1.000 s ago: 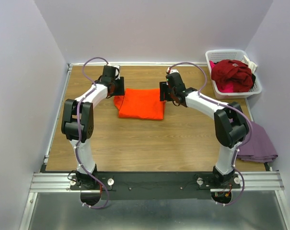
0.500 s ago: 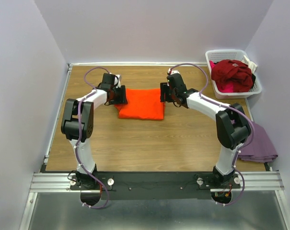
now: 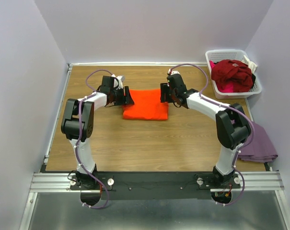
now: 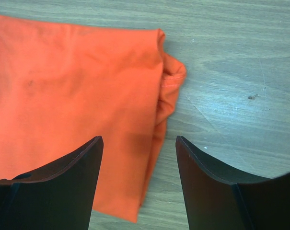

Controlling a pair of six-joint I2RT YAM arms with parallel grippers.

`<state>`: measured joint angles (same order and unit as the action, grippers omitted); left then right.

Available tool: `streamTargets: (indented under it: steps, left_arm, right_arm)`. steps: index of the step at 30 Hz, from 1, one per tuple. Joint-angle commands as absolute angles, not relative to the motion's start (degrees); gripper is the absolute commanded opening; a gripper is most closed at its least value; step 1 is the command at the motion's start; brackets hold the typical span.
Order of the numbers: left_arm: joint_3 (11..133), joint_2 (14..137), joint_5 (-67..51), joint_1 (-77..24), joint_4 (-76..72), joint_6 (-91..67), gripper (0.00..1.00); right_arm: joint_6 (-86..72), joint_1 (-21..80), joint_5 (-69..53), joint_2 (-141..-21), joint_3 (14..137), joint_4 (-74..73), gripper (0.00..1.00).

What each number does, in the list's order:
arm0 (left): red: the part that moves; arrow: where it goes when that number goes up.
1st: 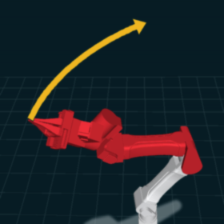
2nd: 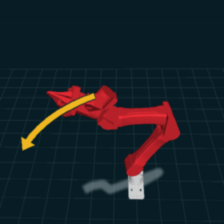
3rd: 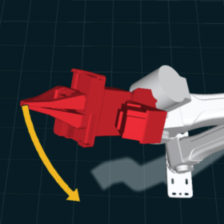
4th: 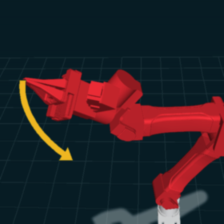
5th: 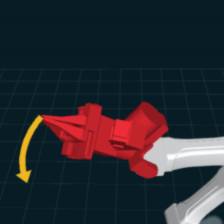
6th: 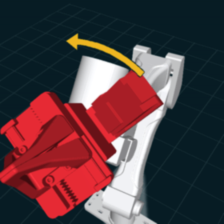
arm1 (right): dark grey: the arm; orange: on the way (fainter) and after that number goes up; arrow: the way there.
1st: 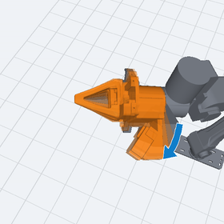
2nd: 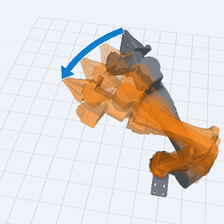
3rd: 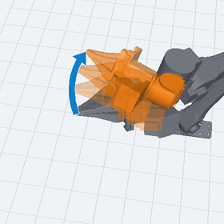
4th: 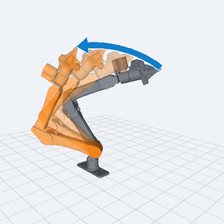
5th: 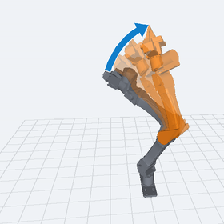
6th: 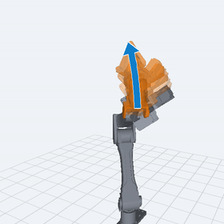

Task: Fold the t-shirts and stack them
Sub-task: Put the neatly folded tshirt into the corner of the board with the left arm

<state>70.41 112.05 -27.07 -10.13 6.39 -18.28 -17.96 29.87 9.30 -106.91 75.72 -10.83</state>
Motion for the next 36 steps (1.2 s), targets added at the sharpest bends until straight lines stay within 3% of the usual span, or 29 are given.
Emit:
streamTargets:
  steps: [1, 5, 6, 7, 8, 9, 10, 19, 24, 36]
  left_arm:
    - [68.8, 114.5, -33.9, -10.3, 4.0, -20.4, 0.69]
    - [68.0, 115.4, -32.9, -10.3, 3.3, -21.4, 0.69]
    - [67.9, 115.7, -32.6, -10.2, 3.2, -21.4, 0.63]
    - [67.9, 115.9, -32.2, -10.2, 3.1, -21.6, 0.55]
    - [67.9, 116.0, -31.6, -10.2, 3.2, -21.8, 0.39]
    - [68.1, 116.6, -30.8, -10.0, 3.8, -21.7, 0.10]
    - [68.4, 117.2, -30.6, -9.9, 4.2, -21.6, 0.01]
    - [72.2, 117.6, -21.2, -9.8, 9.8, -19.4, 0.00]
    - [81.6, 117.6, -9.9, -9.5, 19.5, -18.7, 0.00]
    - [94.3, 121.5, 1.6, -5.5, 28.1, -16.9, 0.00]
  right_arm:
    - [-18.3, 29.6, 9.7, -104.9, 74.9, -11.5, 0.71]
    - [-18.1, 29.6, 10.4, -104.5, 74.7, -11.5, 0.70]
    - [-18.2, 29.6, 10.5, -104.3, 74.7, -11.5, 0.70]
    - [-18.1, 29.6, 10.6, -104.2, 74.7, -11.4, 0.70]
    - [-18.2, 29.6, 10.5, -104.2, 74.6, -11.4, 0.70]
    - [-18.2, 29.6, 10.6, -104.0, 74.7, -11.4, 0.70]
    - [-18.2, 29.6, 10.8, -104.0, 74.7, -11.4, 0.70]
    - [-18.1, 29.6, 11.6, -102.7, 74.4, -11.4, 0.70]
    - [-18.1, 29.6, 12.0, -102.2, 74.0, -11.3, 0.70]
    - [-17.8, 29.5, 12.5, -102.3, 74.3, -11.0, 0.70]
